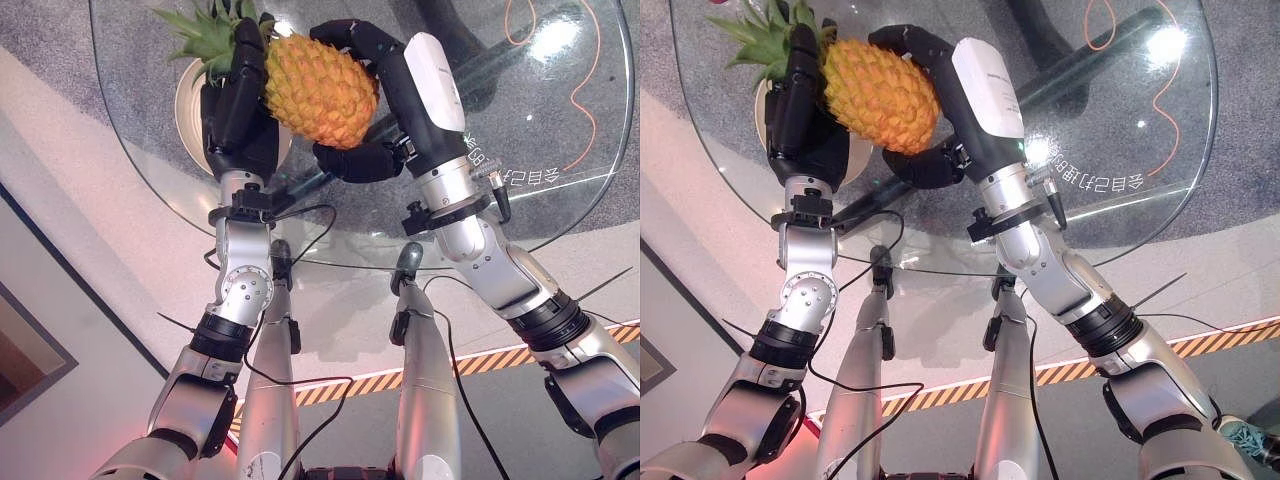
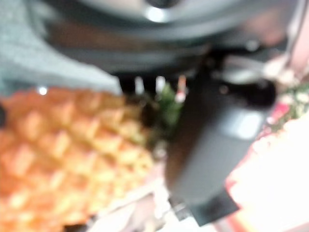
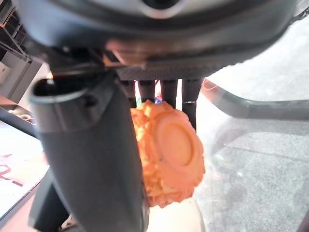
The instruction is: Pick up the fruit to the plate
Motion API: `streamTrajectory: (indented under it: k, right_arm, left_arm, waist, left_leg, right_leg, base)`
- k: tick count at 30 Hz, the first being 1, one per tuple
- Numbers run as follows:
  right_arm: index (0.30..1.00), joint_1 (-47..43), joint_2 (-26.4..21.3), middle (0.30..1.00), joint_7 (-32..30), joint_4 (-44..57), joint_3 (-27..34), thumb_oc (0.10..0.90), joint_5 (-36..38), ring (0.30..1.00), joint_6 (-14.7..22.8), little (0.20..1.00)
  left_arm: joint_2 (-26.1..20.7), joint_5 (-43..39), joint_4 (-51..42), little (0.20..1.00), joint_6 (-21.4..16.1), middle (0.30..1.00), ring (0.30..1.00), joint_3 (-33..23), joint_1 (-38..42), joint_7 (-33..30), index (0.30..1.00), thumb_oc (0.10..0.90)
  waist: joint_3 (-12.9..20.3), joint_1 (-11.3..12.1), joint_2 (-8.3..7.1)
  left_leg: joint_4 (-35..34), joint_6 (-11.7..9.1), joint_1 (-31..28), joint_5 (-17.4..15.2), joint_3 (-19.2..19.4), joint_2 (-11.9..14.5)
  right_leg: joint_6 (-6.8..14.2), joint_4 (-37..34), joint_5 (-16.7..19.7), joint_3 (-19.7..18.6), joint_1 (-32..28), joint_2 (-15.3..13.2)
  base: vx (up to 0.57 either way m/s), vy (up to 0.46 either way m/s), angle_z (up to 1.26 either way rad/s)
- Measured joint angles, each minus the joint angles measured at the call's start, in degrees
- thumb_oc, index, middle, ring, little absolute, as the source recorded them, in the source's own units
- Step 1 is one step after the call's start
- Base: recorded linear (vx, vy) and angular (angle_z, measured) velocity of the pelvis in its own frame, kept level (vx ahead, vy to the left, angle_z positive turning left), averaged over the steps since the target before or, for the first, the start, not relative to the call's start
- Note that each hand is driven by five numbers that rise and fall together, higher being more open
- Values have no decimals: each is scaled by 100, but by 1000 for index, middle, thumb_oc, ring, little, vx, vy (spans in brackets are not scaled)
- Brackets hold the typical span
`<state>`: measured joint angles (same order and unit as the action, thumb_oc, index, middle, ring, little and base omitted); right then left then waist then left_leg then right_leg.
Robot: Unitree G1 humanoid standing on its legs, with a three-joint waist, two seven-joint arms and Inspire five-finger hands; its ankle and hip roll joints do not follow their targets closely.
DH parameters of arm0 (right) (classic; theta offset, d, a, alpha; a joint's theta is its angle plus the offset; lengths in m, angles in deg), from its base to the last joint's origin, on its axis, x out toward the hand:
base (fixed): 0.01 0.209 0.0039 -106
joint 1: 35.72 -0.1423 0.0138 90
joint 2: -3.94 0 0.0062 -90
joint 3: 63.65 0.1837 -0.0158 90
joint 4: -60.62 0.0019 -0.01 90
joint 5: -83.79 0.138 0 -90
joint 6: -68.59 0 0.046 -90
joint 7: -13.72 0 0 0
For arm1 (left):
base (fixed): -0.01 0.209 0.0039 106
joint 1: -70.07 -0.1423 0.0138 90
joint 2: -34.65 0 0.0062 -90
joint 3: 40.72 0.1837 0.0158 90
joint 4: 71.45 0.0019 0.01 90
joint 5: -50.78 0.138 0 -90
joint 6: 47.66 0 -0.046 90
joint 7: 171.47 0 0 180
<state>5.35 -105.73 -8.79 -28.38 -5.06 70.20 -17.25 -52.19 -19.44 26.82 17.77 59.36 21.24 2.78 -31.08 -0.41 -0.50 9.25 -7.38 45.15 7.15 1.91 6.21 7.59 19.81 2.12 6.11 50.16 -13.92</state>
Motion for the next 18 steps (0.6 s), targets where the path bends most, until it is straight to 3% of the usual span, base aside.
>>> streamTrajectory:
  k: [5, 16, 18]
  right_arm:
    - [300, -2, 18, 300, 0, 85, -63, 100, -5, 300, 81, 200]
    - [300, 5, 67, 300, -10, 87, -58, 100, -63, 300, 80, 200]
    - [764, 7, 122, 764, -28, 87, -50, 641, -107, 764, 75, 741]
  left_arm:
    - [49, 103, 0, 200, -175, 300, 300, -92, 13, -3, 300, 100]
    - [75, 150, 0, 200, -194, 300, 300, -133, 12, -4, 300, 100]
    - [81, 199, 0, 200, -222, 300, 300, -152, 19, -4, 300, 100]
  waist:
    - [-1, 2, -2]
    - [-2, -47, -4]
    - [-2, -71, -4]
  left_leg:
    - [-2, 0, 0, 0, 0, -1]
    - [-5, 0, 0, 1, -1, -1]
    - [-5, 0, 0, 1, 0, -1]
  right_leg:
    - [0, -1, 0, 0, 1, 0]
    - [0, -1, 0, -1, 4, 1]
    - [0, -1, 0, -1, 4, 1]
  base:
    - [0, 0, 0]
    - [0, 0, 0]
    - [0, 0, 0]
